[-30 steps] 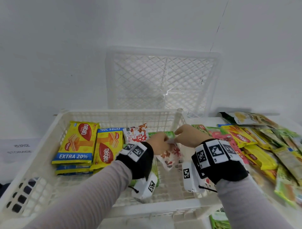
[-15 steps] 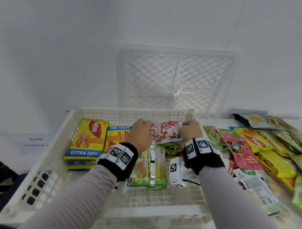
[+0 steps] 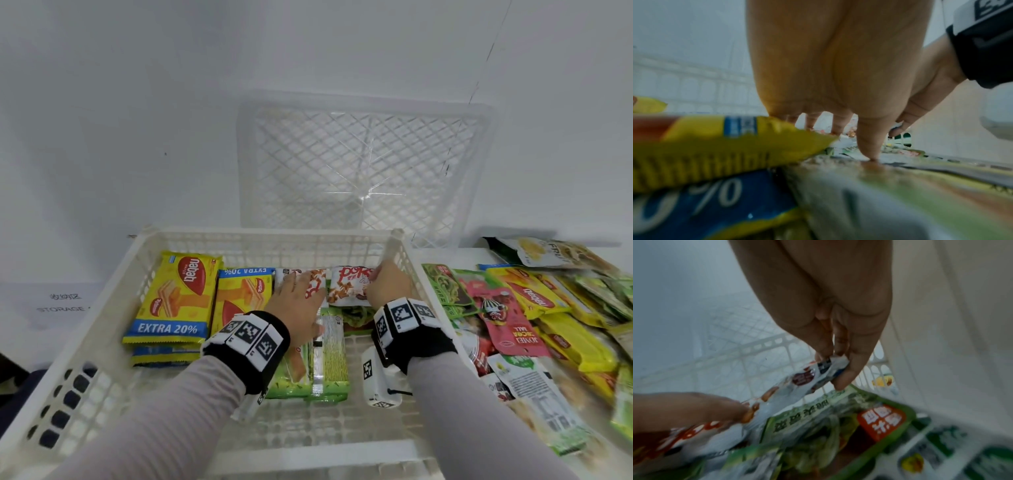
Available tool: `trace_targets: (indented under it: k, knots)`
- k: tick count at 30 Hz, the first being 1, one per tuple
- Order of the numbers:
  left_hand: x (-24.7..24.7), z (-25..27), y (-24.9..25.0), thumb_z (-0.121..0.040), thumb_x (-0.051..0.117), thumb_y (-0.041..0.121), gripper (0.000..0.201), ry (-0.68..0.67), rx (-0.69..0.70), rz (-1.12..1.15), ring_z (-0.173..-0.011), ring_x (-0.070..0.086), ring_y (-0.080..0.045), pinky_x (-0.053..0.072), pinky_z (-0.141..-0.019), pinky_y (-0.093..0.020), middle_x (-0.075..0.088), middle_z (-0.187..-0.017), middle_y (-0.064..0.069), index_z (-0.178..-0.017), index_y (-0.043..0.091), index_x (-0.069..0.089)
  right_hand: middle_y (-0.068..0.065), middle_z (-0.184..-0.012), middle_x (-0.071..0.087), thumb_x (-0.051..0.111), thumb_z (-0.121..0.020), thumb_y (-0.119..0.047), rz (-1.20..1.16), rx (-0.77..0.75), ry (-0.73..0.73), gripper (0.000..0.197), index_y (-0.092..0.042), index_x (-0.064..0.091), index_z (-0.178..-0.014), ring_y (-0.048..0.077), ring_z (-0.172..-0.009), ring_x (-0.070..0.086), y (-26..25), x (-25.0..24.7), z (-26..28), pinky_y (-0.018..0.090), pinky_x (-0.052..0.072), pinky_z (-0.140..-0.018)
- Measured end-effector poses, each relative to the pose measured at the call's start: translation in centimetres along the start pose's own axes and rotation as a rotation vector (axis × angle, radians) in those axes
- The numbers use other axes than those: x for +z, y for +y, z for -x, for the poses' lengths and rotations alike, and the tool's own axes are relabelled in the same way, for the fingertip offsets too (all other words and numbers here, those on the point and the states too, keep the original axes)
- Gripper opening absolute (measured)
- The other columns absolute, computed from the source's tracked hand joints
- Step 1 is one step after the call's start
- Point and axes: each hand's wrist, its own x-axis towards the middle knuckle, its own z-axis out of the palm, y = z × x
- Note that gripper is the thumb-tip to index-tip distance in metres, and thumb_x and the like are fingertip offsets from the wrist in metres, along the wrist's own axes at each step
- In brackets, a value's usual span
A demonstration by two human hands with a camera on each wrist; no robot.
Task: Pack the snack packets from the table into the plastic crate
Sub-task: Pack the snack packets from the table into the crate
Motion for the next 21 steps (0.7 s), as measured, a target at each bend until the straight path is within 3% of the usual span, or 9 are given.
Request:
trace_targets:
  k: [3,7,10,14,17,19,21]
  knots:
    - [0.1,-0.2,0.1,-0.093,0.045,0.047,0.072,-0.041,-0.043,-0.009,-0.141,-0.017,-0.041,0.000,-0.117,-0.049,-0.017,-0.156,-0.018,-0.150,0.028,0.006,0.016,-0.108,0.063,0.049,-0.088,-0.002,0.052,-0.006,-0.003,0.022,-0.006,0.057,-0.108,0.031,-0.103,0.060,-0.1,0.2,0.0,0.030,0.046,-0.071]
    - [0.1,-0.2,-0.1,-0.092,0.043,0.054,0.076,-0.070,-0.062,-0.023,-0.141,-0.015,-0.043,0.000,-0.117,-0.050,-0.018,-0.155,-0.018,-0.150,0.031,-0.001,0.017,-0.109,0.061,0.047,-0.090,-0.001,0.109,-0.068,-0.017,0.020,-0.005,0.055,-0.108,0.031,-0.102,0.059,-1.0,0.5,0.3,0.030,0.043,-0.070]
    - [0.0,-0.1,0.1,-0.092,0.041,0.055,0.077,-0.076,-0.068,-0.062,-0.141,-0.014,-0.045,-0.001,-0.117,-0.051,-0.018,-0.154,-0.020,-0.150,0.029,-0.003,0.018,-0.121,0.053,0.050,-0.091,-0.006,0.127,-0.085,-0.112,0.025,-0.003,0.049,-0.116,0.031,-0.109,0.055,-1.5,0.7,0.5,0.032,0.046,-0.081]
    - [-0.3,0.2,0.1,-0.092,0.040,0.057,0.080,-0.103,-0.058,-0.072,-0.140,-0.020,-0.042,-0.006,-0.116,-0.049,-0.023,-0.153,-0.021,-0.150,0.027,-0.007,0.017,-0.133,0.037,0.062,-0.088,-0.026,0.219,-0.085,-0.182,0.040,-0.007,0.048,-0.120,0.033,-0.119,0.046,-1.4,0.9,1.4,0.036,0.042,-0.097]
    - [-0.6,0.3,0.2,-0.090,0.044,0.058,0.090,-0.117,-0.045,-0.067,-0.141,-0.021,-0.038,-0.004,-0.116,-0.048,-0.026,-0.152,-0.019,-0.150,0.019,-0.011,0.020,-0.137,0.038,0.052,-0.092,-0.019,0.359,-0.177,-0.291,0.039,-0.007,0.045,-0.128,0.034,-0.126,0.039,-1.7,1.1,2.1,0.040,0.038,-0.104]
    - [-0.7,0.5,0.3,-0.086,0.044,0.066,0.099,-0.132,-0.039,-0.066,-0.141,-0.021,-0.037,-0.003,-0.116,-0.047,-0.026,-0.152,-0.017,-0.149,0.014,-0.012,0.022,-0.148,0.027,0.044,-0.095,-0.016,0.422,-0.167,-0.384,0.048,-0.007,0.032,-0.141,0.037,-0.137,0.026,-2.2,2.1,2.5,0.045,0.030,-0.111]
    - [-0.7,0.5,0.4,-0.081,0.043,0.072,0.106,-0.170,-0.032,-0.050,-0.141,-0.023,-0.036,-0.003,-0.116,-0.047,-0.027,-0.152,-0.016,-0.149,0.014,-0.014,0.023,-0.155,0.003,0.040,-0.098,-0.018,0.439,-0.112,-0.414,0.060,-0.007,0.010,-0.149,0.038,-0.143,0.006,-2.2,3.1,2.9,0.049,0.018,-0.115]
